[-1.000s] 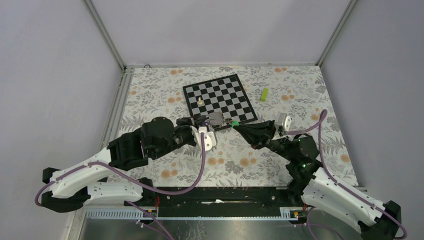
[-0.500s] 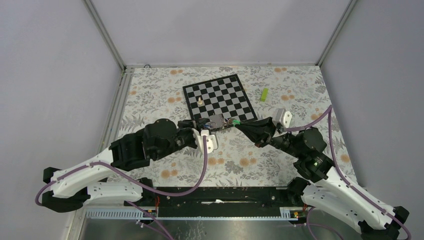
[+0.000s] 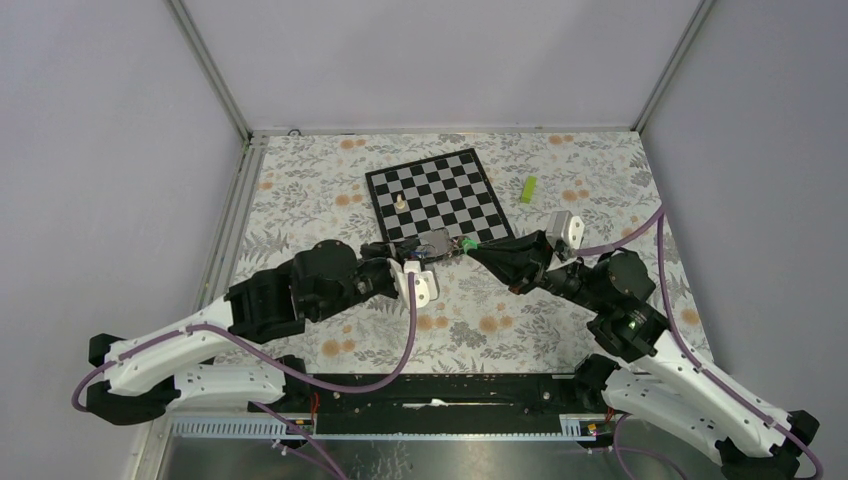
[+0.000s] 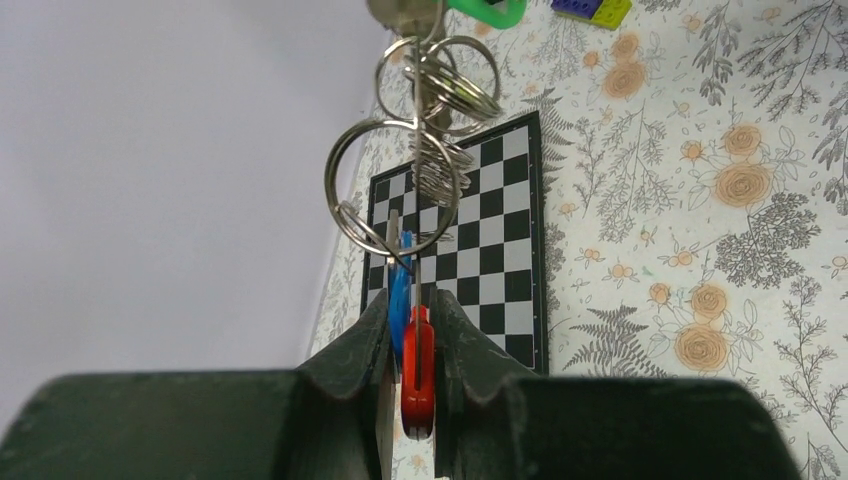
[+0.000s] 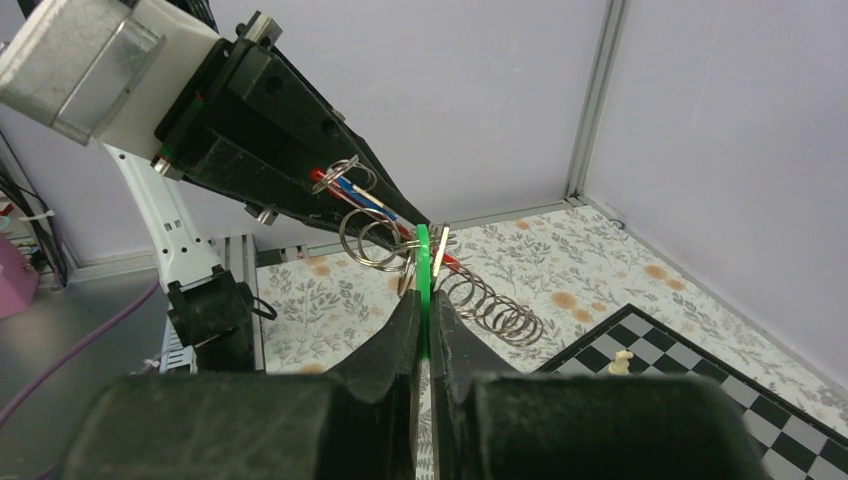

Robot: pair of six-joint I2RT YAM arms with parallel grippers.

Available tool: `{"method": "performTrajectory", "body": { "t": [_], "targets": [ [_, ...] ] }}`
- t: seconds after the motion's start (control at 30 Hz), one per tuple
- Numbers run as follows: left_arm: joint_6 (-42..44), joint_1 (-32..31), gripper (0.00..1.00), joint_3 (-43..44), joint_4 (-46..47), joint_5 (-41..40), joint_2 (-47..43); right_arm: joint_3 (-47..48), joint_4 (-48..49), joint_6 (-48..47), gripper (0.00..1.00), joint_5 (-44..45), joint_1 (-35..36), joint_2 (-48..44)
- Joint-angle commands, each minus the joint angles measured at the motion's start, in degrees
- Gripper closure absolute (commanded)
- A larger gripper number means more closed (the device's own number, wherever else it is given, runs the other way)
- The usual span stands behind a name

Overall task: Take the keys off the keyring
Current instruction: Adjust the key on the keyring.

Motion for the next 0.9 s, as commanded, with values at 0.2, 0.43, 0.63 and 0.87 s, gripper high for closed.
{"method": "performTrajectory", "body": {
  "t": [0.2,0.43,0.63,0.87],
  "targets": [
    [-1.9,0.4,1.00,-2.3,3.1,-0.4,-0.4,3.8,2.9,0.6,1.00,-0.4,-0.3,-1.7],
    [-0.6,0.4,1.00,-2.2,0.1,-5.1,-1.4,6.8,-8.2,-5.1,1.00,1.0,-0.3,-5.8],
    [-0.5,0.4,1.00,-1.0,-2.1,-7.1,-2.5,5.8,-14.3,-6.2,1.00,1.9,-0.3,-8.2],
    [0.4,0.4,1.00,0.2,-2.2,-6.6,-2.7,2.5,-18.2,-4.7,0.81,0.6,-0.2,-9.3]
  ]
}}
